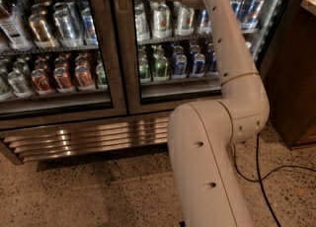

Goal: Open right fridge door

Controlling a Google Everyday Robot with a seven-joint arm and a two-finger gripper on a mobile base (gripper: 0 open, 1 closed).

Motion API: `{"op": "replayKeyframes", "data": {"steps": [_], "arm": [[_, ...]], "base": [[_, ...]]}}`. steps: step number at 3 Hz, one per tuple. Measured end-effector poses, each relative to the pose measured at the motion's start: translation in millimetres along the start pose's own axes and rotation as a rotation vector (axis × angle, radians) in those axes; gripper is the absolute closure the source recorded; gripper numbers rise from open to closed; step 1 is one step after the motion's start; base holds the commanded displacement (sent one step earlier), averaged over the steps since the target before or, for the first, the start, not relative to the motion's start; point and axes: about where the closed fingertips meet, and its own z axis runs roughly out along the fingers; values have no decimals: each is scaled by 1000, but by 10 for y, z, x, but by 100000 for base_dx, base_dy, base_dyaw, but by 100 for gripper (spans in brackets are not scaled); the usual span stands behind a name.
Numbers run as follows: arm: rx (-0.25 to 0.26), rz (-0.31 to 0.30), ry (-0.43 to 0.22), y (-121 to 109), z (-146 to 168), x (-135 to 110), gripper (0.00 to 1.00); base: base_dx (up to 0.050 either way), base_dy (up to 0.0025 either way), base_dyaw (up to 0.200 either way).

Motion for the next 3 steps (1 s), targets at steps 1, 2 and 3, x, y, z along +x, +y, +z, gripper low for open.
{"op": "replayKeyframes", "data": {"steps": [1,2,3], "arm": [[20,13,32,-5,-32,-35,100],[20,6,34,3,-28,-46,100],[20,6,34,3,-28,-46,100]], "base": [[0,0,0],[0,0,0],[0,0,0]]}}
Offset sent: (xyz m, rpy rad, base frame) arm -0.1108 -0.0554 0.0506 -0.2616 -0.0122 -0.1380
